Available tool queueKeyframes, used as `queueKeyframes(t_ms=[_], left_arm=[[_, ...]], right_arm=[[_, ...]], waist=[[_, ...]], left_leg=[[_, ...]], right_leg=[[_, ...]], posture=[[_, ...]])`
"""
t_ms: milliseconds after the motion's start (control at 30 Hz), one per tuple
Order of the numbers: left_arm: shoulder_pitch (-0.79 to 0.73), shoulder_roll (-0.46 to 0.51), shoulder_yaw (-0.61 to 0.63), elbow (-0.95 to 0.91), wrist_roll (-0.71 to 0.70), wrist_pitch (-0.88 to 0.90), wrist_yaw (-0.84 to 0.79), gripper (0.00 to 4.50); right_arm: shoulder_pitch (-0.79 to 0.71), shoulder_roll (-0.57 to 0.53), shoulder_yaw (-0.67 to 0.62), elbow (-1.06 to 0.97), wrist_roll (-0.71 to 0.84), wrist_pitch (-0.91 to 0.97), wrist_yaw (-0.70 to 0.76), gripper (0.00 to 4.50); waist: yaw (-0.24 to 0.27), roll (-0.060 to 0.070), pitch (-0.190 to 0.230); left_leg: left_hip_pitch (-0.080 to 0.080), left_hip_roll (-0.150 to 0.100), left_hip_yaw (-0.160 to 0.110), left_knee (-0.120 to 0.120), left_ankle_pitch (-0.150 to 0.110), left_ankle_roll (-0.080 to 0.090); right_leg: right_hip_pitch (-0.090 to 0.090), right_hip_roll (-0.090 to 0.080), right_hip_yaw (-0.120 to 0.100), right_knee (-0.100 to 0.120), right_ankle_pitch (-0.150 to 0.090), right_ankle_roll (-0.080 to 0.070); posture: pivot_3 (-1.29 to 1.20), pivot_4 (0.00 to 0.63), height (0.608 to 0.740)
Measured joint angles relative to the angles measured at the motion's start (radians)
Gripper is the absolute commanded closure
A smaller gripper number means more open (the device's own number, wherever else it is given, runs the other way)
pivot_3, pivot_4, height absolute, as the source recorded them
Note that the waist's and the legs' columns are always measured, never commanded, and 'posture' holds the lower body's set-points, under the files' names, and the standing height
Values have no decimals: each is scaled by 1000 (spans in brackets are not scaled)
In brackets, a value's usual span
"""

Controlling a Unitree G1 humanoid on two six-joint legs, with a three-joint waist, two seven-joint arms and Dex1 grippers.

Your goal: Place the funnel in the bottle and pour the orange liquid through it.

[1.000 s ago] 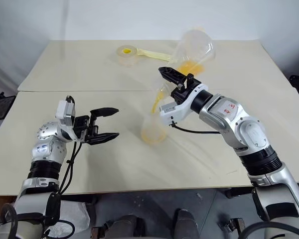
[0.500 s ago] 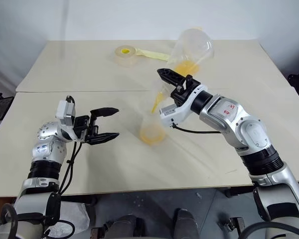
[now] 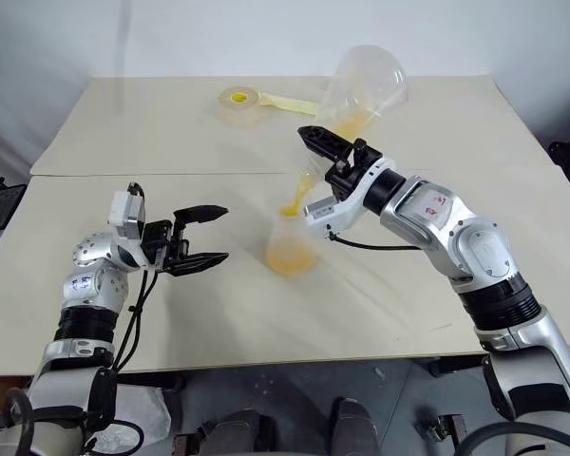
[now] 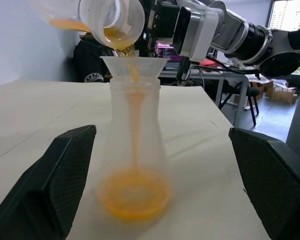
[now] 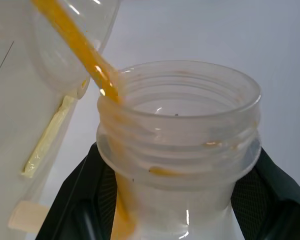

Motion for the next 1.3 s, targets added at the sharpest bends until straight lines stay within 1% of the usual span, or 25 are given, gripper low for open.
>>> queueKeyframes(t_ms=[733, 1300], left_arm=[[0, 0, 0, 0, 0, 2, 7, 0], [0, 0, 0, 1, 1, 2, 7, 0]], right_arm=[[-28, 4, 3, 25, -65, -59, -56, 1932], [-28, 25, 3, 24, -74, -66, -66, 1932]], waist=[[0, 0, 0], [0, 0, 0]], left_leg=[[0, 0, 0, 0, 0, 0], [0, 0, 0, 0, 0, 0]], right_leg=[[0, 0, 0, 0, 0, 0], [0, 0, 0, 0, 0, 0]], posture=[[0, 150, 740], [0, 150, 740]])
